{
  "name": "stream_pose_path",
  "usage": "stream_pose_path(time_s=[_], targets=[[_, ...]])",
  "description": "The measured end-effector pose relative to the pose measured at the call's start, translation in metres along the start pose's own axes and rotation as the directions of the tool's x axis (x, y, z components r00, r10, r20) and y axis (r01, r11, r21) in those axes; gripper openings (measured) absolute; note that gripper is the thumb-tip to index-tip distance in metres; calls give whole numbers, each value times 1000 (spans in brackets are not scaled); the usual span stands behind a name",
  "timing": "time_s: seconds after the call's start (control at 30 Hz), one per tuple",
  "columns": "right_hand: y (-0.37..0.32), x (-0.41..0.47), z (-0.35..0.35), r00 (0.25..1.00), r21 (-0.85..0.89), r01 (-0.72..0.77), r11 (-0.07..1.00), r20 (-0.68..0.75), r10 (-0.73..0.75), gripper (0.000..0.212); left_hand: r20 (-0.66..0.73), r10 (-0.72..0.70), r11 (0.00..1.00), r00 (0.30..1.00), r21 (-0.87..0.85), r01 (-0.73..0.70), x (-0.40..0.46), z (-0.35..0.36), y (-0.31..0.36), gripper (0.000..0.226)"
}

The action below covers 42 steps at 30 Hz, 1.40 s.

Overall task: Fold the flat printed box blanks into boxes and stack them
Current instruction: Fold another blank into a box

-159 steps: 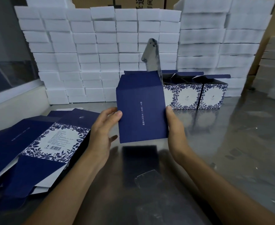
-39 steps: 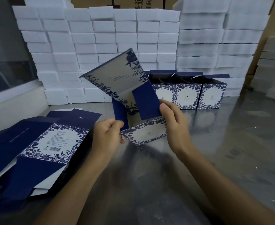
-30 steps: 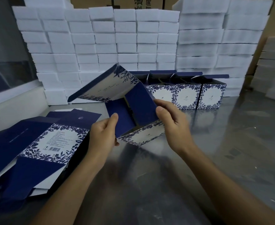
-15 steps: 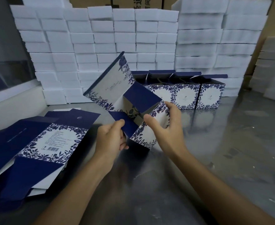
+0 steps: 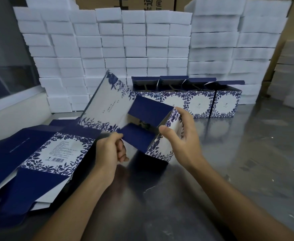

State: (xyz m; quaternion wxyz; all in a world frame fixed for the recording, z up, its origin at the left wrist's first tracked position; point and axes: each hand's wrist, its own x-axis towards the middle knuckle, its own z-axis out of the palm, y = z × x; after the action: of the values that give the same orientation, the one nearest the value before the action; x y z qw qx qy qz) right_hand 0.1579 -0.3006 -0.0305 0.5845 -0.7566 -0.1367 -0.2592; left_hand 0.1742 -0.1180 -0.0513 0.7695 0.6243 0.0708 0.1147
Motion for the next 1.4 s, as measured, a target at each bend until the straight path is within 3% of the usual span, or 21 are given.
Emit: stream_pose_path(time_s=[0.1,0.2,0.37,0.5,0.6,0.7,0.83,0.93,1.0,1.07,1.17,1.3,1.4], targets=[[0,6,-5,991,110,-134,985,38,130,85,-88,3,991,996,-131,-14,3,-8,7,36],[-1,10,-7,940,159,-333,930,137,313,92,-192,-4,980,981,-194,-34,10,-20,12,37],[-3,6,2,874,172,-468,867,238,424,92,-10,35,992,999,-120,-35,4,-9,4,36],[-6,4,6,877,115,-468,876,178,445,82,35,16,985,999,-170,-9,-3,1,3,41],[-7,4,6,901,209,-424,881,196,387,85,56,-9,988,998,-154,18,-4,1,6,51],[-5,7,5,926,325,-362,874,236,295,68,66,-45,985,997,-161,55,-6,3,15,77],[2,7,6,956,327,-252,911,228,183,37,65,-83,969,994,-228,96,-7,5,18,66],[5,5,3,974,311,-193,931,176,143,38,116,-111,949,987,-282,140,-7,1,23,55],[6,5,0,975,315,-214,925,119,186,42,179,-148,934,973,-297,197,-7,-2,26,63],[9,6,-1,965,290,-261,921,71,252,55,233,-155,933,960,-285,220,-8,-3,27,64],[9,6,-1,949,264,-303,916,1,314,72,280,-128,941,951,-269,206,-13,0,27,46],[7,11,2,959,183,-254,950,-81,272,41,265,-94,952,960,-258,164,-19,4,28,38],[5,10,7,962,187,-255,949,-51,269,36,262,-83,961,962,-234,147,-24,8,30,69]])
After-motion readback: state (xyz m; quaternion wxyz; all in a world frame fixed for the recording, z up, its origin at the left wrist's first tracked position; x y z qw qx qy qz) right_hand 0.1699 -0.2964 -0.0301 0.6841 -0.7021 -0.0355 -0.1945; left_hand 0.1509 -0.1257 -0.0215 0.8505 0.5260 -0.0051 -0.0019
